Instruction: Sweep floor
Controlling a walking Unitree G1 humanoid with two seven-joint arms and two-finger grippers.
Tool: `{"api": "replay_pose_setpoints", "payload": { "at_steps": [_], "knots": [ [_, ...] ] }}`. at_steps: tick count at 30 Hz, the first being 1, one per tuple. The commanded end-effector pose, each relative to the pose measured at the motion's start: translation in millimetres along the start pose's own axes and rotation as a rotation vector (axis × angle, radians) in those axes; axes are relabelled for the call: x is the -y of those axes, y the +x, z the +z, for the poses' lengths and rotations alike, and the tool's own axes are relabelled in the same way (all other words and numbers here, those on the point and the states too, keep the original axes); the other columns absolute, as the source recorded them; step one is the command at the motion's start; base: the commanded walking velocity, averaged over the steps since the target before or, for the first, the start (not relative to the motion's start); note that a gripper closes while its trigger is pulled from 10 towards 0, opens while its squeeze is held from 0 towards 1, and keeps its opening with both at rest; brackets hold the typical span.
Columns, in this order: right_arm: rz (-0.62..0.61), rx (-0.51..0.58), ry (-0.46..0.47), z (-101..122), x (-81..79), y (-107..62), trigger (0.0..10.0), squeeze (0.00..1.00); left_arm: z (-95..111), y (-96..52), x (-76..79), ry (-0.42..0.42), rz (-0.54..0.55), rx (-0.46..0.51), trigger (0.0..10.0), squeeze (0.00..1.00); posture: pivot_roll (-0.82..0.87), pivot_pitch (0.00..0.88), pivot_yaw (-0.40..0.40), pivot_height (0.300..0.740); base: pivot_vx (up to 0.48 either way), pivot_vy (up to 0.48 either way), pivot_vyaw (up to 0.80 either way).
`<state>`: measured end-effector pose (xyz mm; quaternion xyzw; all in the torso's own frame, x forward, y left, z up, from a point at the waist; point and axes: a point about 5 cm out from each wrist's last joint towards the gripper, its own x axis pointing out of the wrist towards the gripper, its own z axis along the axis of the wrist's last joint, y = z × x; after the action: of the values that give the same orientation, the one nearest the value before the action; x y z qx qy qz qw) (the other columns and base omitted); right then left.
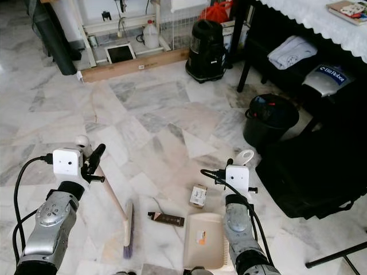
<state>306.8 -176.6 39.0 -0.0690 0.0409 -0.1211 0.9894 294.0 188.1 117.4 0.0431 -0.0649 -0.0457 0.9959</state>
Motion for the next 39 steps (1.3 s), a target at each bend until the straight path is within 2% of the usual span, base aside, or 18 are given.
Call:
{"api": "replay_pose_setpoints", "payload": {
  "at_steps": [1, 5, 7, 13, 21, 26, 30, 32, 33, 34, 39],
  "knots": [
    [-0.002, -0.184, 0.001, -32, 1.0, -14.9, 10.0, 0.00, 5, 1.5, -1.0, -0.004, -0.003, 0.022, 10.0, 0.00, 0.15, 0.178, 0.019, 0.740, 0.000, 0.000, 0.00],
    [-0.021, -0.214, 0.019, -31, 3.4, -11.1, 10.0, 0.00, 5, 2.7, -0.9, -0.004, -0.002, 0.024, 10.0, 0.00, 0.15, 0.175, 0.016, 0.740, 0.000, 0.000, 0.00],
    [-0.033, -0.237, 0.069, -29, 3.6, -8.3, 10.0, 0.00, 5, 2.4, -0.6, -0.004, -0.002, 0.025, 10.0, 0.00, 0.15, 0.174, 0.015, 0.740, 0.000, 0.000, 0.00],
    [-0.014, -0.283, 0.066, -32, 1.2, -7.3, 10.0, 0.00, 5, 1.5, -1.4, -0.003, -0.003, 0.022, 10.0, 0.00, 0.15, 0.170, 0.012, 0.740, 0.000, 0.000, 0.00],
    [-0.027, -0.374, 0.109, -39, -0.1, -9.1, 10.0, 0.00, 5, 2.2, -0.8, -0.004, -0.007, 0.022, 10.0, 0.00, 0.15, 0.163, 0.011, 0.740, 0.000, 0.000, 0.00],
    [-0.034, -0.377, 0.103, -38, 2.3, -7.5, 10.0, 0.00, 5, 2.4, 0.0, -0.006, -0.010, 0.021, 10.0, 0.00, 0.14, 0.163, 0.009, 0.740, 0.000, 0.000, 0.00],
    [-0.054, -0.331, 0.105, -31, 4.6, -3.9, 10.0, 0.00, 5, 2.4, 0.2, -0.007, -0.003, 0.027, 10.0, 0.00, 0.14, 0.165, 0.008, 0.740, 0.000, 0.000, 0.00],
    [-0.053, -0.281, 0.090, -25, 5.6, -1.5, 10.0, 0.00, 6, 2.3, -0.1, -0.007, 0.003, 0.032, 10.0, 0.00, 0.14, 0.165, 0.008, 0.740, 0.000, 0.000, 0.00],
    [-0.052, -0.216, 0.061, -18, 6.1, 1.0, 10.0, 0.00, 7, 2.2, -1.1, -0.006, 0.010, 0.038, 10.0, 0.00, 0.14, 0.165, 0.008, 0.740, 0.000, 0.000, 0.00],
    [-0.052, -0.216, 0.061, -18, 6.1, 1.0, 10.0, 0.00, 7, 2.2, -1.1, -0.006, 0.010, 0.038, 10.0, 0.00, 0.14, 0.165, 0.008, 0.740, 0.000, 0.000, 0.00],
    [-0.033, -0.081, 0.040, -1, 4.0, 5.1, 10.0, 0.00, 8, 2.4, -2.1, -0.008, 0.016, 0.045, 10.0, 0.00, 0.14, 0.169, 0.006, 0.740, 0.000, 0.000, 0.00]
  ]
}}
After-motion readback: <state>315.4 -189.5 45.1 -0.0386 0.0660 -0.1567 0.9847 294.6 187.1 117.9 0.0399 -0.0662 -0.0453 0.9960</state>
